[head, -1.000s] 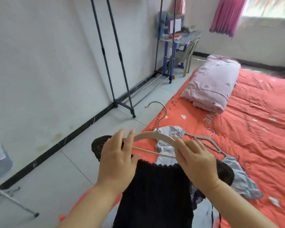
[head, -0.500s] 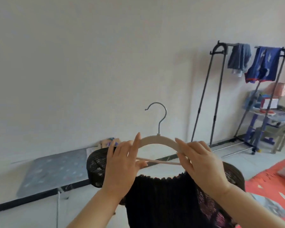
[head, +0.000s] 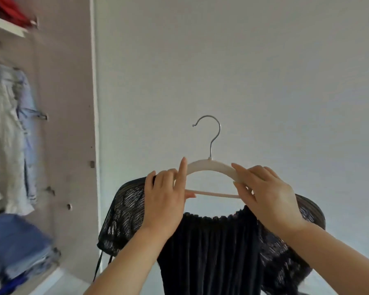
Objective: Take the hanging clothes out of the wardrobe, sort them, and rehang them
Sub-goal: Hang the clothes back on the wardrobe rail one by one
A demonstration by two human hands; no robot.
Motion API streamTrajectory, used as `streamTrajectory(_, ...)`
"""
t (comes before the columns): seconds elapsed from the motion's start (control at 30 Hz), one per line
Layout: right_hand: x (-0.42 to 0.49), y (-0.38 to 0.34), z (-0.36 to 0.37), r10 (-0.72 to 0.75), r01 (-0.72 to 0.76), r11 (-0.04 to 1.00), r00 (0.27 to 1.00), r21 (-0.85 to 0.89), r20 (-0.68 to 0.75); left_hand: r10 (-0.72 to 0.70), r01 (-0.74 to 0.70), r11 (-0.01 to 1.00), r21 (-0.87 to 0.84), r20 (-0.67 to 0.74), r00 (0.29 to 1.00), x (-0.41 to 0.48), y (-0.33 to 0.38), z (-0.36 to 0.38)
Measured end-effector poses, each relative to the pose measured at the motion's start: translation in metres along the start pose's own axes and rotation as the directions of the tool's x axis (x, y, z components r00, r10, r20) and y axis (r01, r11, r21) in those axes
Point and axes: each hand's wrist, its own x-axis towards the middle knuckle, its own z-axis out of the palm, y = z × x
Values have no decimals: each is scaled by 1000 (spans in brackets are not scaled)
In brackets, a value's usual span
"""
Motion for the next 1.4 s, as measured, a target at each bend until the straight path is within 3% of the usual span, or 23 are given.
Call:
streamTrajectory(0.27,88,-47,123,-138,160,964,984,213,-116,-59,70,944,324,-45,997,20,-125,6)
streamTrajectory(0.5,152,-87,224,-310,368,829,929,420,-202,-140,137,798,587,-39,989,39,-224,-11)
streamTrajectory(0.6,178,-117,261,-319,385,803,922,454,-218,-133,122,734,668,-35,991,44,-262,-24)
streamTrajectory(0.83,237,-204,337,-330,447,725,893,524,-305,-177,115,644,757,2,984,41,-370,-40)
streamTrajectory(1.1,314,-299,409,-376,448,700,893,556,-247,-289,178,646,742,22,957,43,-508,-40)
streamTrajectory(1.4,398,-381,497,-386,455,688,889,566,-245,-291,206,626,752,-19,956,58,-647,-20)
